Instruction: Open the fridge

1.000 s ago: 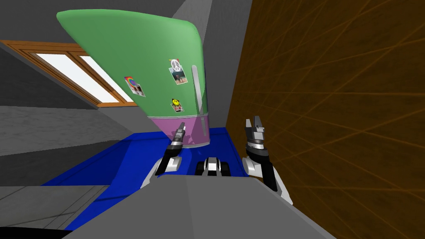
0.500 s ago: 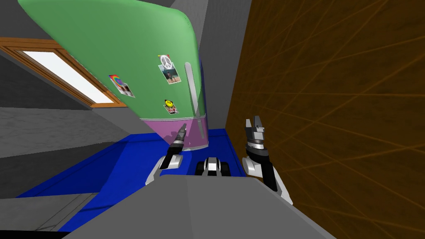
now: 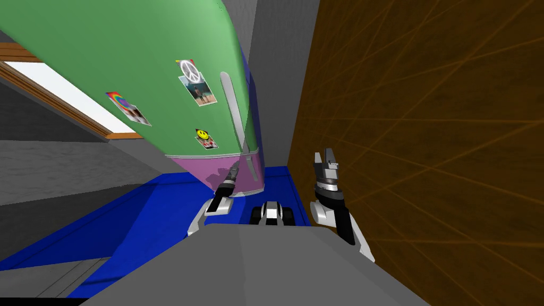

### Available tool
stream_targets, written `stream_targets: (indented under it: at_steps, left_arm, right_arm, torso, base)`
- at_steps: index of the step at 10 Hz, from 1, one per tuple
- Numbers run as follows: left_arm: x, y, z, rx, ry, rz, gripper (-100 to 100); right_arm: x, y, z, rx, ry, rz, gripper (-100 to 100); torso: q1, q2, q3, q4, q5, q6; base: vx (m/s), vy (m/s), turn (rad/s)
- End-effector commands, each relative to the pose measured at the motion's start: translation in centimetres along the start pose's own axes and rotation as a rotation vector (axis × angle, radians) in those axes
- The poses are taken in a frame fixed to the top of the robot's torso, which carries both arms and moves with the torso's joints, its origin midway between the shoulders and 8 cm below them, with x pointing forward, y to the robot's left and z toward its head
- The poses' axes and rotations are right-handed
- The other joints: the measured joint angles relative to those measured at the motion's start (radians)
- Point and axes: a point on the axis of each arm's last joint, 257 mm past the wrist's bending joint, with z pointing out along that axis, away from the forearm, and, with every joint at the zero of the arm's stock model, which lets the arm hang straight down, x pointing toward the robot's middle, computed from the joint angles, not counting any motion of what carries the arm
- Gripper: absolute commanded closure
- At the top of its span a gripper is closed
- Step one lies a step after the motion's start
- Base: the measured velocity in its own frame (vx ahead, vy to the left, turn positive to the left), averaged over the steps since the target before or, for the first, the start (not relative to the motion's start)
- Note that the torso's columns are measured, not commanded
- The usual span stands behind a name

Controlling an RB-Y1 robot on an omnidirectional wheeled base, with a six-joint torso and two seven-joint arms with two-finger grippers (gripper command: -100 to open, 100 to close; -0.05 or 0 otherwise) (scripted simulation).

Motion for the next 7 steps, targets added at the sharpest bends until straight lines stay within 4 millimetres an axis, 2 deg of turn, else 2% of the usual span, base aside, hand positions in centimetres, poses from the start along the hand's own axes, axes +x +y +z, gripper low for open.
stream_targets:
  at_steps: [1, 7]
  left_arm:
    - [0.2, 2.3, 0.3, -0.063, 0.015, 0.030, -100]
    - [0.1, 7.1, 0.6, -0.193, 0.046, 0.098, -100]
  right_arm:
    - [0.0, 0.0, 0.0, 0.000, 0.000, 0.000, 0]
    - [0.0, 0.0, 0.0, 0.000, 0.000, 0.000, 0]
  torso:
    - [0.000, 0.000, 0.000, 0.000, 0.000, 0.000]
    - [-0.003, -0.001, -0.001, 0.000, -0.001, 0.000]
  base:
    - [0.108, -0.086, 0.010]
    - [0.126, -0.081, 0.008]
